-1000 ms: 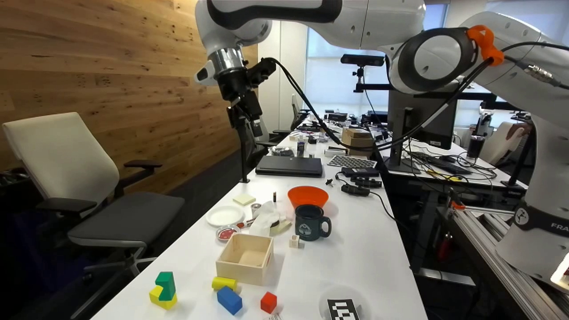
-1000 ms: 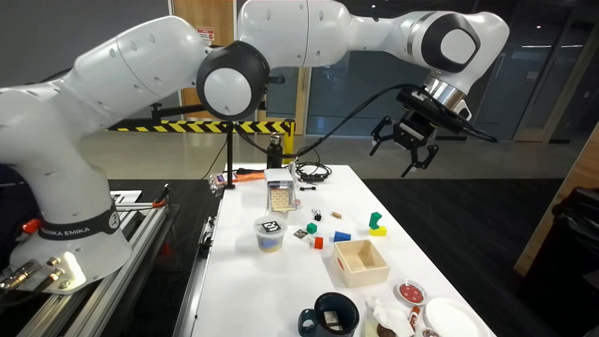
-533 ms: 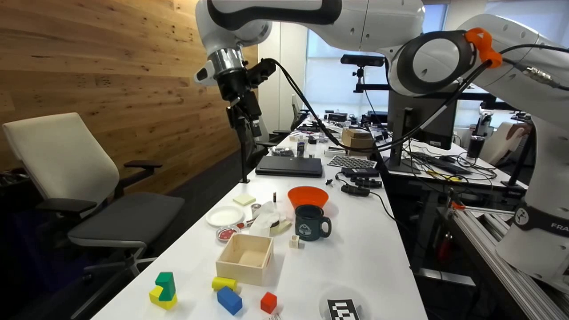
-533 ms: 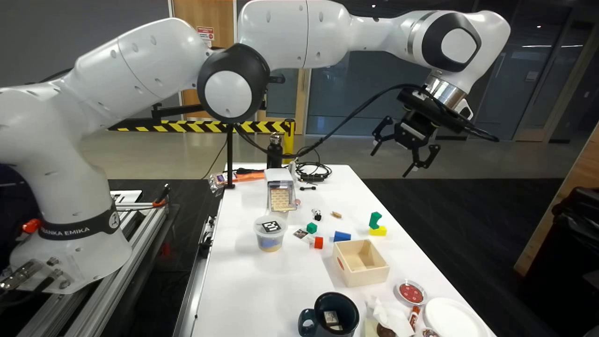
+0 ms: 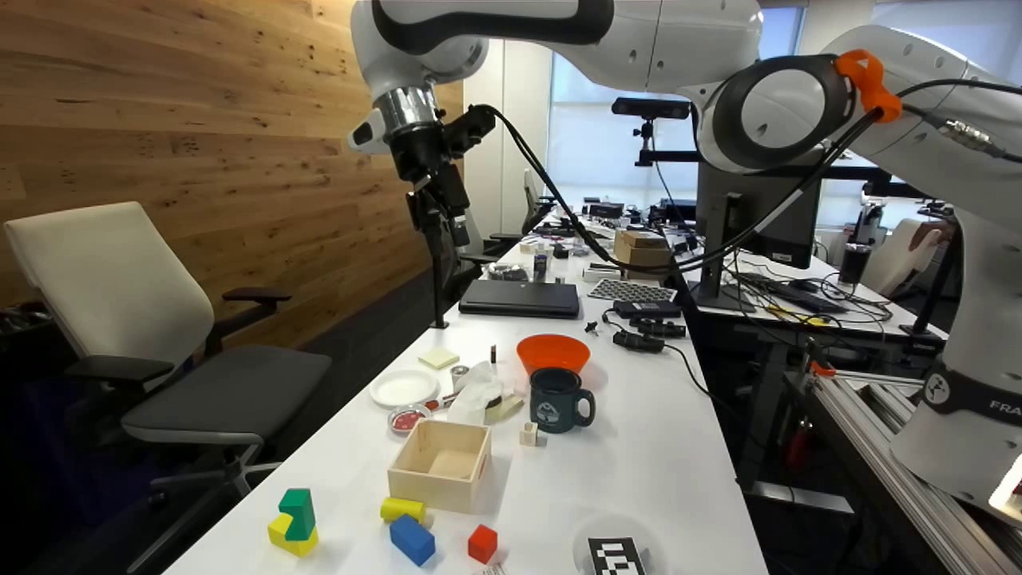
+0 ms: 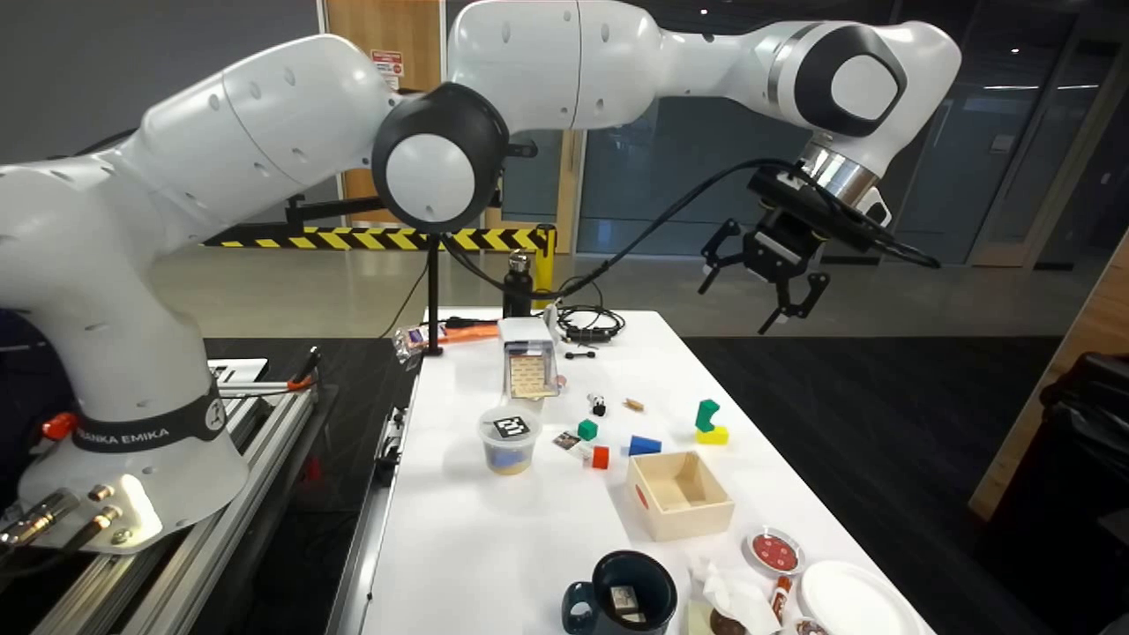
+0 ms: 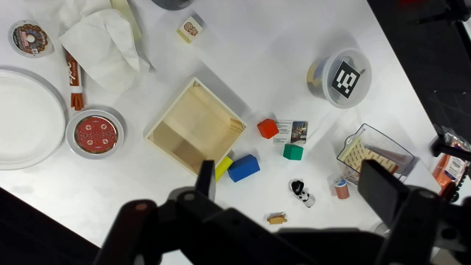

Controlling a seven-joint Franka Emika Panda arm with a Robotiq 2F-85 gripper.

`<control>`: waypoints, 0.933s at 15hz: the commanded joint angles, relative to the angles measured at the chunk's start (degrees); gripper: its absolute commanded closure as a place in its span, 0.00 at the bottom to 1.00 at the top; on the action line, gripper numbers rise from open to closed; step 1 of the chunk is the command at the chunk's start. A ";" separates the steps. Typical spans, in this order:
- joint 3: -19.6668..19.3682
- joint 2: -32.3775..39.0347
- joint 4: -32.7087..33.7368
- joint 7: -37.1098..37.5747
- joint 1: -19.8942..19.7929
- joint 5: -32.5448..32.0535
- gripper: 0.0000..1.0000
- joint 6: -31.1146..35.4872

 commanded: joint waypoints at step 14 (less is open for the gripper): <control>-0.42 3.52 -1.91 6.58 8.31 -1.72 0.00 9.96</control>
